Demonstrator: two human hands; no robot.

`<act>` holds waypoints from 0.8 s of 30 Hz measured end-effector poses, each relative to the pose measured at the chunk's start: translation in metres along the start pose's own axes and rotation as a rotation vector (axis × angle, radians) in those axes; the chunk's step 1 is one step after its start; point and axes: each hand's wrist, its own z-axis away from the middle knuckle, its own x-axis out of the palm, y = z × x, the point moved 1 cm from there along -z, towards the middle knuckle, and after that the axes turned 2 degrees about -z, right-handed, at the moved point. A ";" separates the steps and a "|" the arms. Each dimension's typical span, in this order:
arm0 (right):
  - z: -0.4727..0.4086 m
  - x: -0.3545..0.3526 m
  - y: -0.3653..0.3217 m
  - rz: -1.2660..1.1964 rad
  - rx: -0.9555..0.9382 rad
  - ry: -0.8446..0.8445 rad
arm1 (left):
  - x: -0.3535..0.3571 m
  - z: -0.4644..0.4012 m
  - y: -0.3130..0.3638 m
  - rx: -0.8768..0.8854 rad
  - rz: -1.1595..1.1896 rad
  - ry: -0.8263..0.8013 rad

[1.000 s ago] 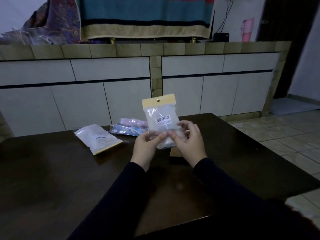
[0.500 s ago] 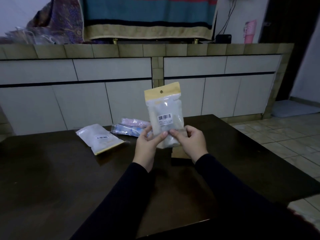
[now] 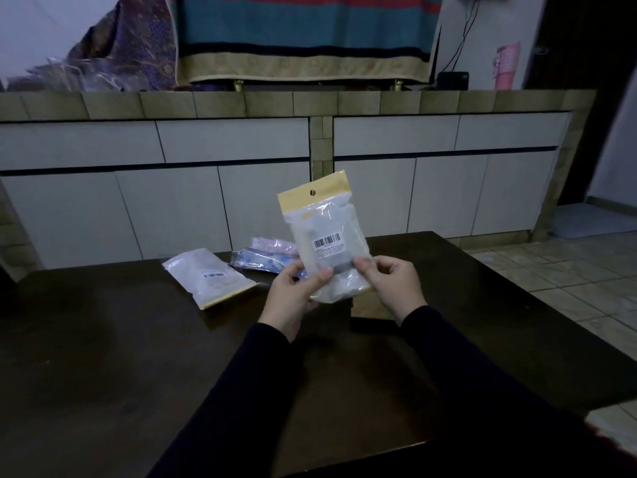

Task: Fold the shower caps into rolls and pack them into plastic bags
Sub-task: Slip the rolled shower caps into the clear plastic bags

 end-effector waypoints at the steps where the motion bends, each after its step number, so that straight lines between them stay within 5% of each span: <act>1: 0.000 0.000 -0.001 0.005 0.013 0.014 | -0.001 0.001 0.001 0.005 -0.008 -0.004; 7: 0.005 0.009 0.005 0.065 0.010 0.111 | 0.001 0.003 0.004 0.082 -0.072 0.081; 10: 0.007 0.013 0.007 0.290 -0.219 0.256 | 0.001 0.000 -0.003 0.217 -0.183 0.251; 13: 0.011 0.027 0.001 0.337 -0.382 0.118 | 0.002 -0.001 -0.007 0.320 -0.304 0.335; 18: 0.010 0.037 -0.006 0.165 -0.195 0.010 | 0.011 0.002 -0.004 0.301 -0.282 0.029; 24: 0.004 0.012 -0.004 0.178 -0.121 -0.079 | -0.004 -0.001 0.004 0.208 -0.230 0.182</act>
